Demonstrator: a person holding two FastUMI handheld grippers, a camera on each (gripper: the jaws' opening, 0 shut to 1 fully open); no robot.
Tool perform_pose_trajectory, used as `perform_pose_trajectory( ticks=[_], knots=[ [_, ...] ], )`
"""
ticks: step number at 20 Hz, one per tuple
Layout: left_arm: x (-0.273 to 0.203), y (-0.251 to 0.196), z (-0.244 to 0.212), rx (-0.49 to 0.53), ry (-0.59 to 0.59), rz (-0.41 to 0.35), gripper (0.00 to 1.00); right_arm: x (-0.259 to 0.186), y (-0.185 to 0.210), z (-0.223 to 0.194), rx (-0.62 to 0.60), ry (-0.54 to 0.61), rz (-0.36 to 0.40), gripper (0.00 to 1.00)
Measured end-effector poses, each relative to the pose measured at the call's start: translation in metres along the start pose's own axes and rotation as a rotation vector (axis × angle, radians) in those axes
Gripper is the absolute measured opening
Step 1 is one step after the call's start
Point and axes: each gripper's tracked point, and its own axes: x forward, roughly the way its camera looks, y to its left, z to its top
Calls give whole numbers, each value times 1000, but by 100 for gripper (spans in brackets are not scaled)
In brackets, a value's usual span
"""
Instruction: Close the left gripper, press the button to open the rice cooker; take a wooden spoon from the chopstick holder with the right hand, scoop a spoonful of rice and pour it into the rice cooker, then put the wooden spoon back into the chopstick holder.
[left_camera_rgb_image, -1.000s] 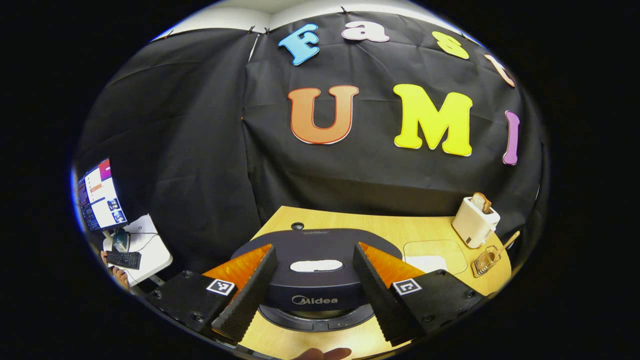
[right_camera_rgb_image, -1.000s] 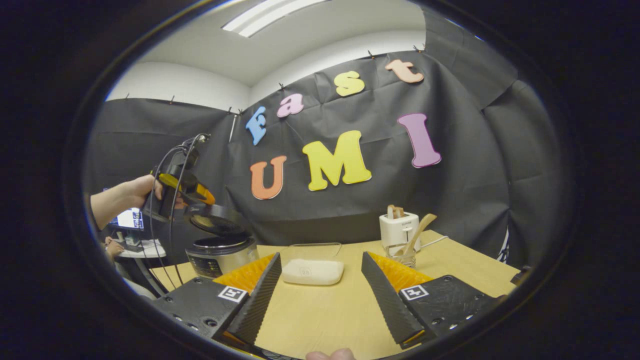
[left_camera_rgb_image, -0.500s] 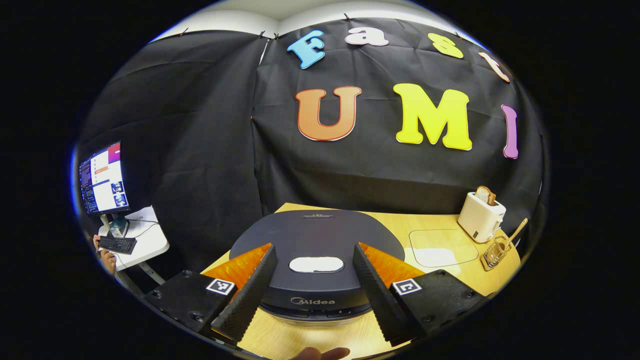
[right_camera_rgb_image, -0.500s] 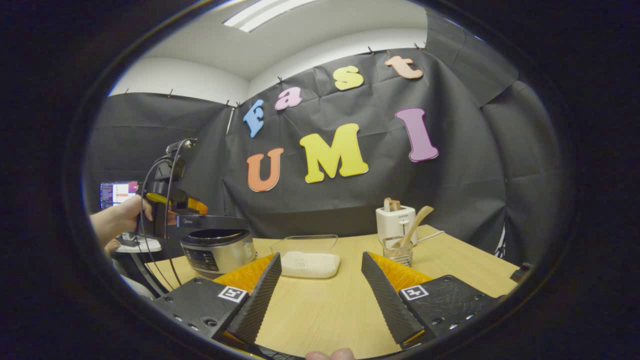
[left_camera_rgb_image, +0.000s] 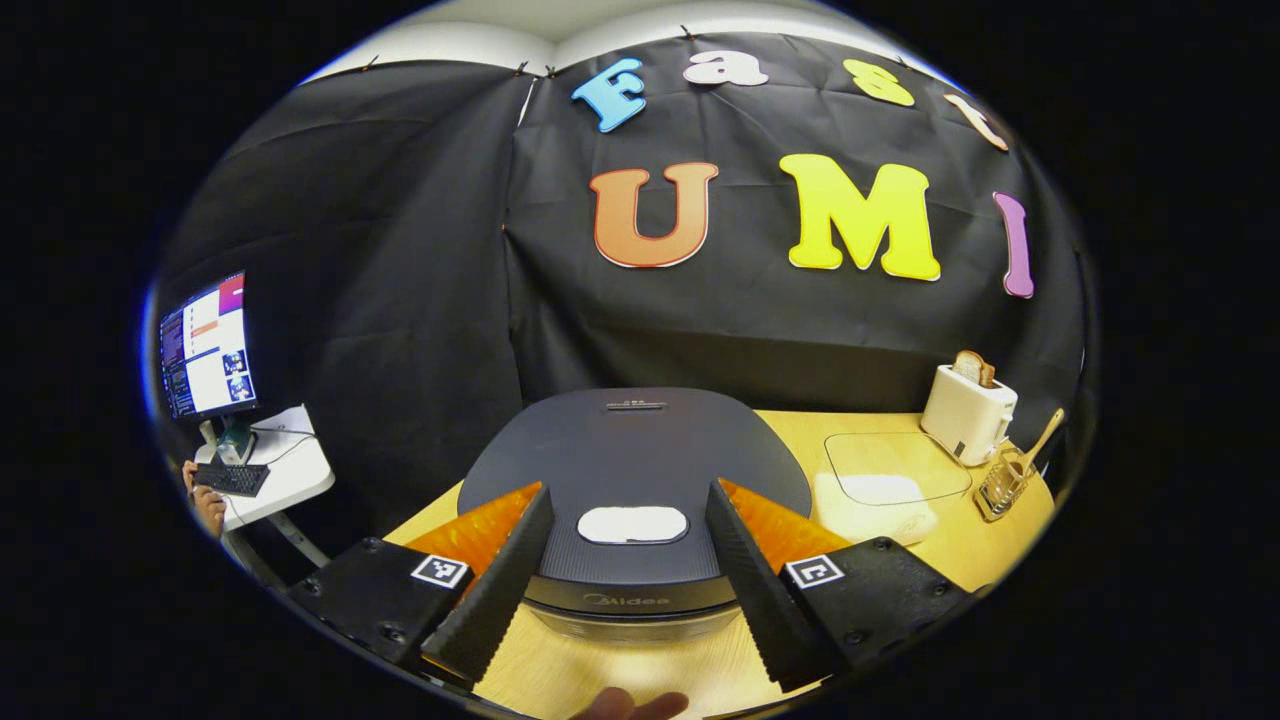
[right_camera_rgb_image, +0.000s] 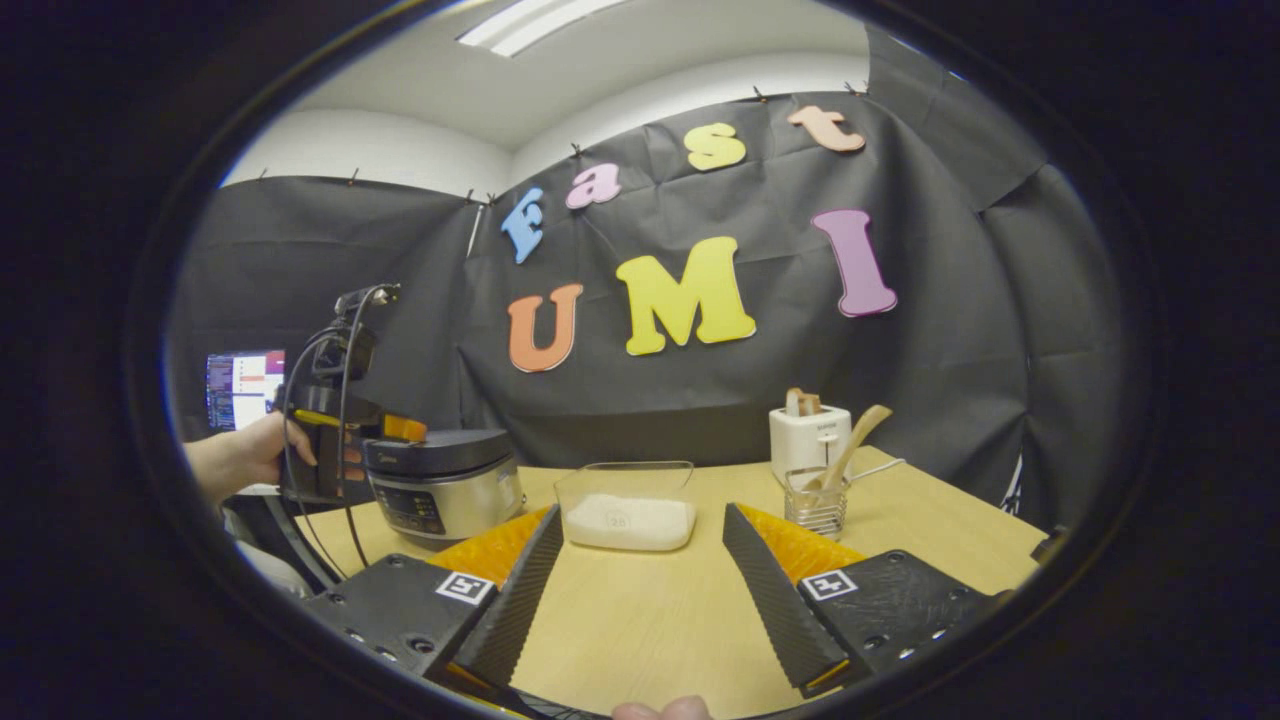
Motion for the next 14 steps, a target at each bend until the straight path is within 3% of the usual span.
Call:
perform_pose_trajectory(
  ticks=[4,5,7,10,11,14],
  knots=[
    [1,0,-6,50,-89,-25,100,7,-2,-10,31,13,0,95],
    [0,1,-6,47,-101,-28,95,10,0,-12,38,21,3,95],
    [0,2,-7,34,-103,-27,95,12,0,-12,37,32,1,95],
    [-3,2,-1,44,-114,-29,95,12,-9,1,5,8,-27,95],
    [-5,5,-1,39,-122,-18,95,11,-11,6,-3,0,-37,91],
    [-25,0,17,-23,-155,-29,99,9,-18,27,-37,-36,-74,95]
  ],
)
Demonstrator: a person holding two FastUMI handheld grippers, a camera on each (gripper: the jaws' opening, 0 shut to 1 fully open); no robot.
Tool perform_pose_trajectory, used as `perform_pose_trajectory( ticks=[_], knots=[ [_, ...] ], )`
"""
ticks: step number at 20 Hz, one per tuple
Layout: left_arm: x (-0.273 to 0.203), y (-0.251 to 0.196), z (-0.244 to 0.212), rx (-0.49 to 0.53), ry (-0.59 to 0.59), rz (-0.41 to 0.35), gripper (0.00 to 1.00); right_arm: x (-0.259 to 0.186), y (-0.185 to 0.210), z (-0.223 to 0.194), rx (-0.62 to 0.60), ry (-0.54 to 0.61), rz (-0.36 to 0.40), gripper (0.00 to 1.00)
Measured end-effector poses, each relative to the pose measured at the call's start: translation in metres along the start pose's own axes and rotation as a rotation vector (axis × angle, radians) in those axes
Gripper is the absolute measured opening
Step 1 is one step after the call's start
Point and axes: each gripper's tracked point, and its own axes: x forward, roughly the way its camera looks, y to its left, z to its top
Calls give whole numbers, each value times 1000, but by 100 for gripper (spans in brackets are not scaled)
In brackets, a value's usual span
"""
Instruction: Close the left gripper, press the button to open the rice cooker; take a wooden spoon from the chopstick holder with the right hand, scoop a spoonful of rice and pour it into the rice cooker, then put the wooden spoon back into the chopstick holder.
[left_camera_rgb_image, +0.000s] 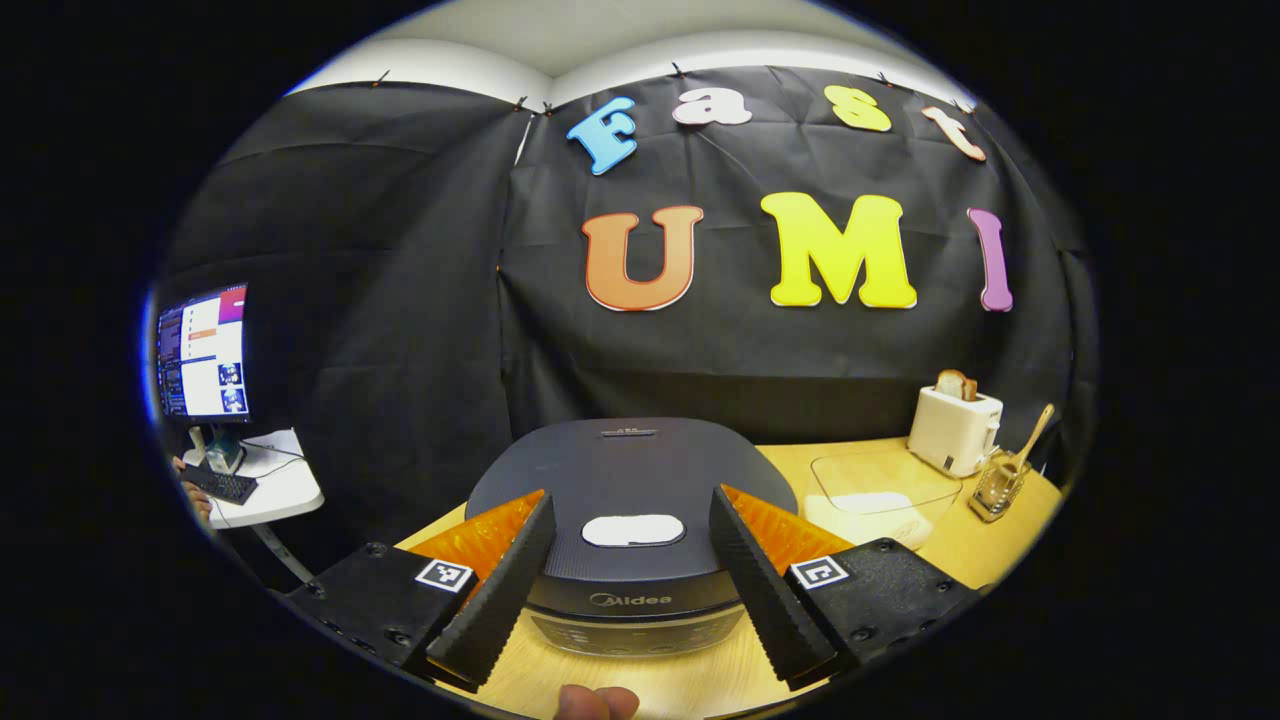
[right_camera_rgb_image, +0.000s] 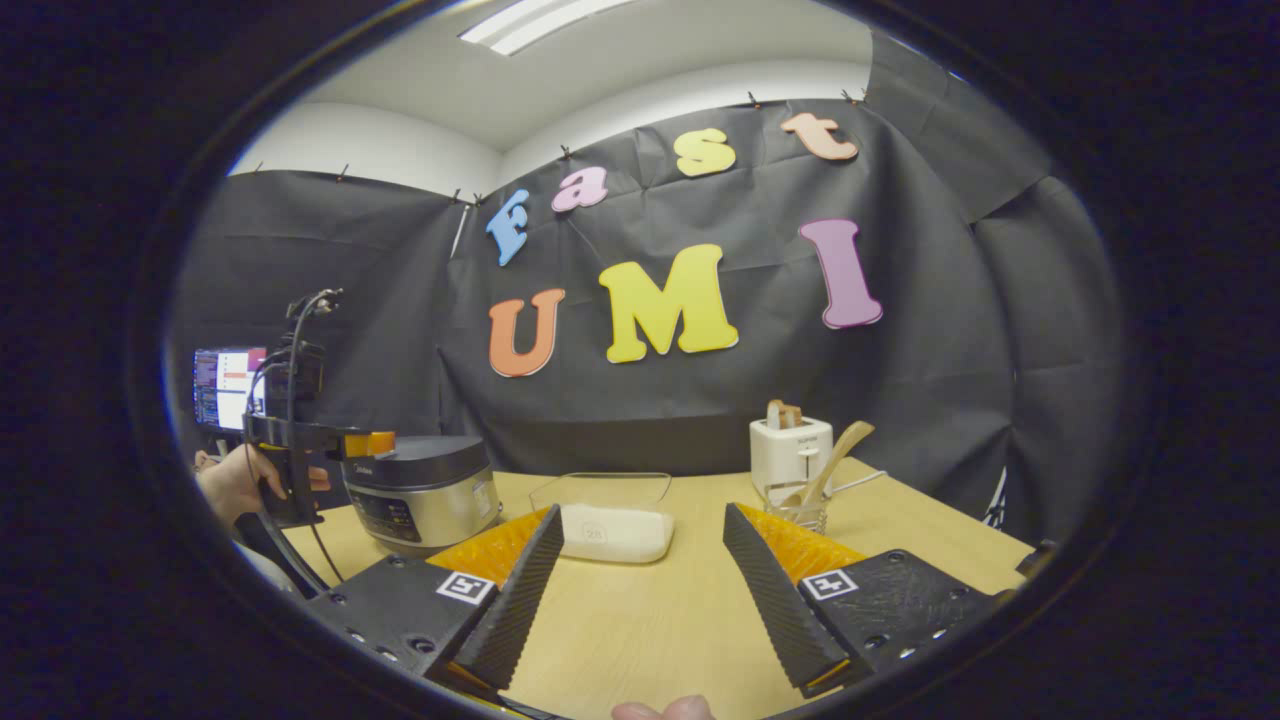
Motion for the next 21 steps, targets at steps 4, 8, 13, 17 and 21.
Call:
perform_pose_trajectory(
  ticks=[4,8,13,17,21],
  knots=[
    [-39,-32,39,24,-111,-44,98,2,3,23,-6,-60,-24,95],
    [-80,-67,45,82,-181,-102,97,2,9,39,6,-105,-39,95],
    [-119,-97,30,58,-225,-170,98,0,10,47,-20,-135,-68,95],
    [-131,-98,14,98,-207,-172,99,-2,18,57,-22,-162,-87,95],
    [-133,-87,9,77,-206,-138,99,1,37,58,-33,-164,-80,95]
  ],
)
